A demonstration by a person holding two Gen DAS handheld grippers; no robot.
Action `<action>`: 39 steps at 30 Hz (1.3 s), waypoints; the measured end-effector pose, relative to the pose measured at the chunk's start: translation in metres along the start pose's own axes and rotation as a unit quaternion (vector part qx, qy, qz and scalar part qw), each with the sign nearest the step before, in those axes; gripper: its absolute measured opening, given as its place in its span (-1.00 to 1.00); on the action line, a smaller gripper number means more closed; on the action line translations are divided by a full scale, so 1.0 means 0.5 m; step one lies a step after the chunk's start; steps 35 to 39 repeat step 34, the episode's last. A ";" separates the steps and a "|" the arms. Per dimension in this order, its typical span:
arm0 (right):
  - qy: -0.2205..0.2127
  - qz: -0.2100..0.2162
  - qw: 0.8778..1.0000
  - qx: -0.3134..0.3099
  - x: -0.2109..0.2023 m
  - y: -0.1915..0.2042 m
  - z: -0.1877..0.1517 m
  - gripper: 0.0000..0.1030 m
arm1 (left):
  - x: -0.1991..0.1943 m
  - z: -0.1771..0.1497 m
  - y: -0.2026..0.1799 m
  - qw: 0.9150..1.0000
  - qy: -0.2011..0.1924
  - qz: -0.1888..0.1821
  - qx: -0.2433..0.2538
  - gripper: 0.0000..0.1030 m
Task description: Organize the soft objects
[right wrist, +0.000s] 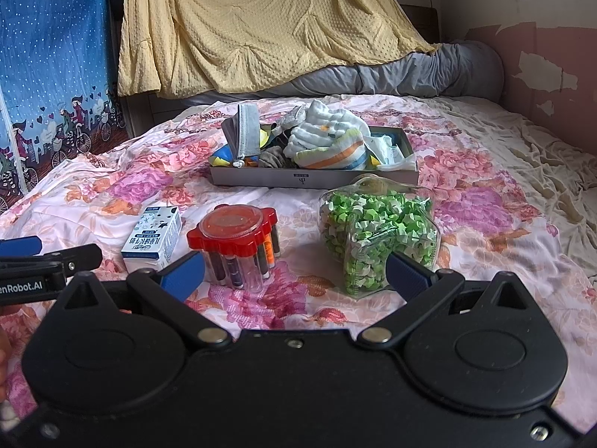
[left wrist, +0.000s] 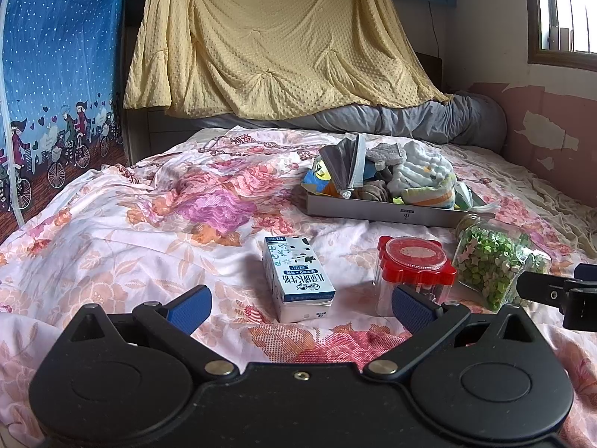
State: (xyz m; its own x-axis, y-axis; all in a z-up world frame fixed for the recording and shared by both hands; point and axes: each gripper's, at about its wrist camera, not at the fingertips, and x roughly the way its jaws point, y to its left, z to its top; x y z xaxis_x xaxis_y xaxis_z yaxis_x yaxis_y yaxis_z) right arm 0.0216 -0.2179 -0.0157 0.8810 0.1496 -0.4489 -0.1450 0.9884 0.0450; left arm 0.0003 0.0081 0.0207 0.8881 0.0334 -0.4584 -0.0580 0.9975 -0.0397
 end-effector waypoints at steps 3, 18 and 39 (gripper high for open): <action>0.000 -0.001 1.000 0.000 -0.001 0.000 0.000 0.99 | 0.000 0.000 0.000 1.000 0.000 0.000 0.000 0.99; 0.000 0.000 1.000 0.000 0.000 0.000 0.001 0.99 | 0.001 0.001 -0.001 1.000 0.001 0.000 0.000 0.99; 0.001 -0.001 1.000 0.000 0.000 -0.001 0.001 0.99 | -0.005 0.002 -0.002 1.000 -0.007 0.000 0.002 0.99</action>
